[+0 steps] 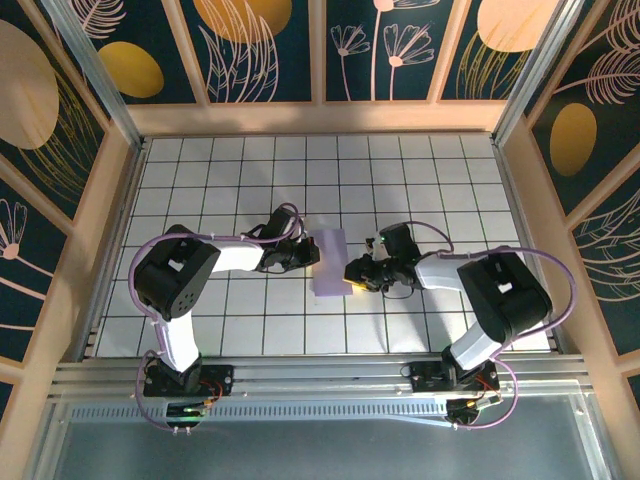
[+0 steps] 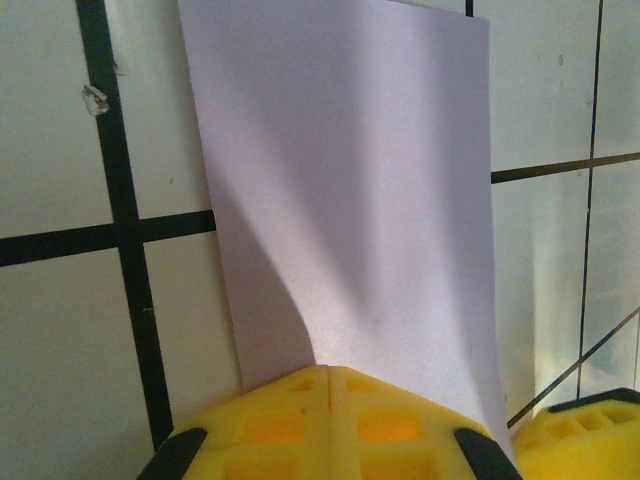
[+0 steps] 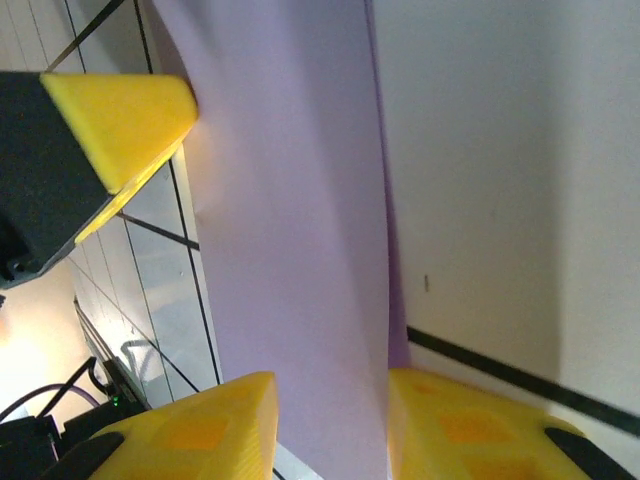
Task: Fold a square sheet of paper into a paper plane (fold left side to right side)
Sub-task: Fold the triangle a second time at the center of the table.
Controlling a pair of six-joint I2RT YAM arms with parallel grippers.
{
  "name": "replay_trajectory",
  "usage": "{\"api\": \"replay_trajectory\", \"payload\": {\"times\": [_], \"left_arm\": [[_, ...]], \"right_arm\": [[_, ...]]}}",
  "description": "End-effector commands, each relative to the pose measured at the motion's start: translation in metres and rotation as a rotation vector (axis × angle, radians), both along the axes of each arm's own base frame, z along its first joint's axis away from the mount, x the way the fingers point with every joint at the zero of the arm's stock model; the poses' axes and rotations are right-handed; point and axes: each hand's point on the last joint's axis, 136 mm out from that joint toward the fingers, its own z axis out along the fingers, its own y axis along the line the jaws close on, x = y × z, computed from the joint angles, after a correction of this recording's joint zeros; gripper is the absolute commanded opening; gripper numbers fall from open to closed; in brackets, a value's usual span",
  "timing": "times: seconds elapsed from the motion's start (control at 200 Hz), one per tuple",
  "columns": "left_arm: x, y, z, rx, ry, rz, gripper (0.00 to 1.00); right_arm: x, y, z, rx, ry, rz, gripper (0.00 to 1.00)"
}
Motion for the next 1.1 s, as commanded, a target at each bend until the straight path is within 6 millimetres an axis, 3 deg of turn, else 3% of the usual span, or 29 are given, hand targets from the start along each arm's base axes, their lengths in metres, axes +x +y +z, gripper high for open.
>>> {"api": "replay_trajectory", "payload": {"times": [0.0, 0.486, 0.751, 0.941, 1.096], "left_arm": [[-0.014, 0.008, -0.022, 0.062, 0.045, -0.020, 0.00], [-0.013, 0.007, -0.018, 0.054, 0.033, -0.022, 0.00], [-0.011, 0.005, -0.012, 0.045, 0.014, -0.026, 0.03], [-0.005, 0.003, 0.024, -0.010, -0.101, -0.042, 0.10], [-0.010, 0.014, 0.057, 0.027, -0.230, -0.071, 0.22]], "right_arm": [[0.017, 0.009, 0.010, 0.053, -0.040, 0.009, 0.34], [0.055, 0.007, 0.004, 0.057, -0.075, -0.004, 0.30], [0.059, 0.007, 0.000, 0.052, -0.069, -0.005, 0.20], [0.057, 0.005, 0.005, 0.065, -0.069, -0.009, 0.00], [0.056, 0.005, 0.019, 0.120, -0.058, -0.045, 0.00]]}}
